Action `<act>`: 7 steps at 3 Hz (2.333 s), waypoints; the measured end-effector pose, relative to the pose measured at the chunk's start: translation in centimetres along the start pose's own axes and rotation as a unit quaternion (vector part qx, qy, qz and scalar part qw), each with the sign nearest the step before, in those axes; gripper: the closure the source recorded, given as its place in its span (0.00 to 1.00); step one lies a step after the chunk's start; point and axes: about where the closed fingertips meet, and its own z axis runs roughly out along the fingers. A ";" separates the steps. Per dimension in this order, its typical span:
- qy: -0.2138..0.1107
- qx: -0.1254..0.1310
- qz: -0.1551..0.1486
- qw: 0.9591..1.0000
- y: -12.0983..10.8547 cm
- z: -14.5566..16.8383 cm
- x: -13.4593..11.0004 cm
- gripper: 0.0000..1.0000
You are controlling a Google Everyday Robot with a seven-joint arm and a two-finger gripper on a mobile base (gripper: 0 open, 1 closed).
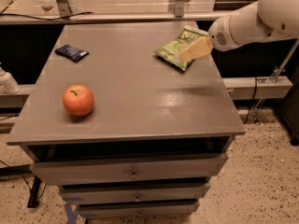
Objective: Move green jalapeno chip bag near apple
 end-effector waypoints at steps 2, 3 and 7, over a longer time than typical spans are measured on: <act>-0.008 -0.012 0.073 0.997 -1.3 5.9 2.2 0.00; -0.013 -0.016 0.087 0.996 -2.1 7.9 2.8 0.17; -0.031 -0.022 0.090 0.995 -2.4 6.9 1.9 1.00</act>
Offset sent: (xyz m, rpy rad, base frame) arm 0.0596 0.0021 -0.0771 0.1642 0.0998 -0.1020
